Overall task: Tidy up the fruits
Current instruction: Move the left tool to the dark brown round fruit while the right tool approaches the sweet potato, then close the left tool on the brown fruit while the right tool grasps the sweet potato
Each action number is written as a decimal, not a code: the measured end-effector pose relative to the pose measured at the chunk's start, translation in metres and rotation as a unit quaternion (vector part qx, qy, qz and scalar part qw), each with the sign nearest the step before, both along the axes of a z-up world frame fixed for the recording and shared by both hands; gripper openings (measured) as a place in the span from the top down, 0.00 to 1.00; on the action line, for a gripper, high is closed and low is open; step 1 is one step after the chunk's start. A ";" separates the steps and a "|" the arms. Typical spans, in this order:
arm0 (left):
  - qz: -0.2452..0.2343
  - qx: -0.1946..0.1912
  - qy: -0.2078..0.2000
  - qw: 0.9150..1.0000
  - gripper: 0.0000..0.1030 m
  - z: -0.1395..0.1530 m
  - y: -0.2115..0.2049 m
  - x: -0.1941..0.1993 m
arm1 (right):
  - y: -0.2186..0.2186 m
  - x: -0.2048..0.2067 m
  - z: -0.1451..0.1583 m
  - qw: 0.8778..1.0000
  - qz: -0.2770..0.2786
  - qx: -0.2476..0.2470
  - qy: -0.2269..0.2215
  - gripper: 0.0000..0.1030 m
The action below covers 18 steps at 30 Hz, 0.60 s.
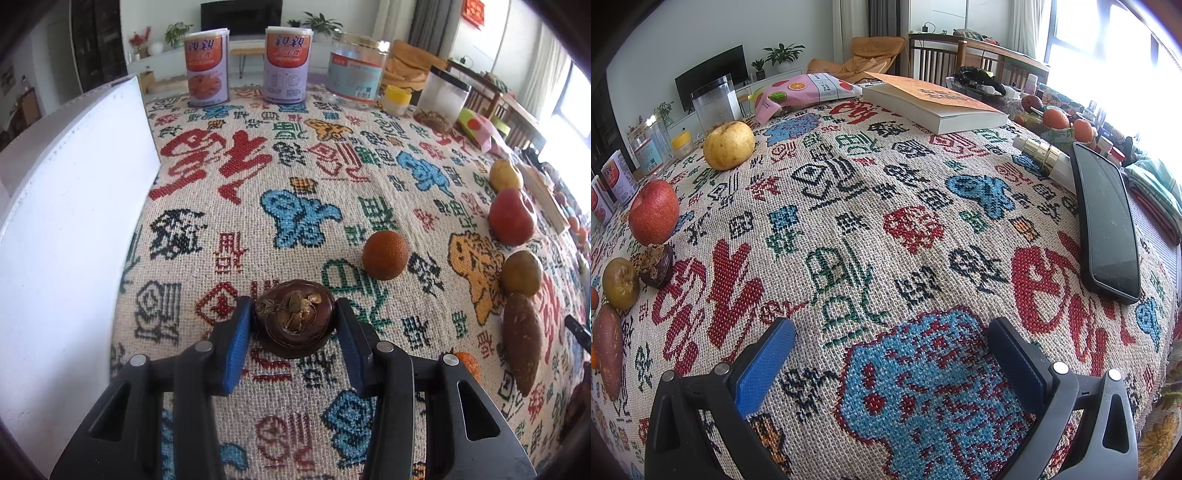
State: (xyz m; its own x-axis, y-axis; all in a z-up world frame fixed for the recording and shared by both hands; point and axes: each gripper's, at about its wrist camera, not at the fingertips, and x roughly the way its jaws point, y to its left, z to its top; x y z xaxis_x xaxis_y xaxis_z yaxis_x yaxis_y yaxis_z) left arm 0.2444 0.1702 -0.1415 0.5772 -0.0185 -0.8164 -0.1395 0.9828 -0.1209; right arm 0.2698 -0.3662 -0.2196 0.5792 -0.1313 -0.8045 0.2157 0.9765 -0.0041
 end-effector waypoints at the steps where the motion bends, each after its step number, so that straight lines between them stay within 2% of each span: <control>1: -0.003 -0.005 -0.010 1.000 0.55 0.004 -0.002 -0.009 | 0.000 0.000 0.000 1.000 0.000 0.000 0.000 0.00; 3: -0.010 -0.010 -0.029 0.999 0.55 0.015 -0.010 -0.030 | -0.001 -0.004 0.003 1.000 0.001 0.023 -0.010 0.01; 5: -0.018 -0.020 -0.042 0.999 0.55 0.025 -0.019 -0.051 | 0.009 -0.012 0.012 0.995 0.024 0.097 -0.007 0.11; 6: -0.021 -0.024 -0.044 0.999 0.55 0.027 -0.023 -0.061 | 0.025 -0.014 0.019 0.986 0.063 0.154 0.000 0.20; 8: -0.025 -0.032 -0.047 0.998 0.55 0.032 -0.032 -0.077 | 0.076 -0.012 0.032 0.960 0.158 0.231 0.030 0.25; 9: -0.024 -0.041 -0.047 0.998 0.55 0.034 -0.034 -0.085 | 0.108 -0.010 0.040 0.949 0.205 0.236 0.042 0.27; 11: -0.022 -0.062 -0.049 0.997 0.55 0.041 -0.037 -0.099 | 0.161 -0.003 0.051 0.941 0.259 0.209 0.058 0.29; 14: -0.018 -0.090 -0.060 0.994 0.55 0.054 -0.036 -0.124 | 0.211 0.020 0.037 0.944 0.261 0.168 0.110 0.39; 15: -0.020 -0.098 -0.063 0.993 0.56 0.059 -0.036 -0.131 | 0.221 0.027 0.028 0.945 0.254 0.163 0.128 0.47; 16: -0.022 -0.105 -0.066 0.992 0.56 0.064 -0.035 -0.139 | 0.228 0.032 0.021 0.946 0.248 0.155 0.139 0.48; 18: -0.028 -0.120 -0.072 0.990 0.56 0.074 -0.033 -0.153 | 0.236 0.037 0.008 0.950 0.243 0.133 0.148 0.60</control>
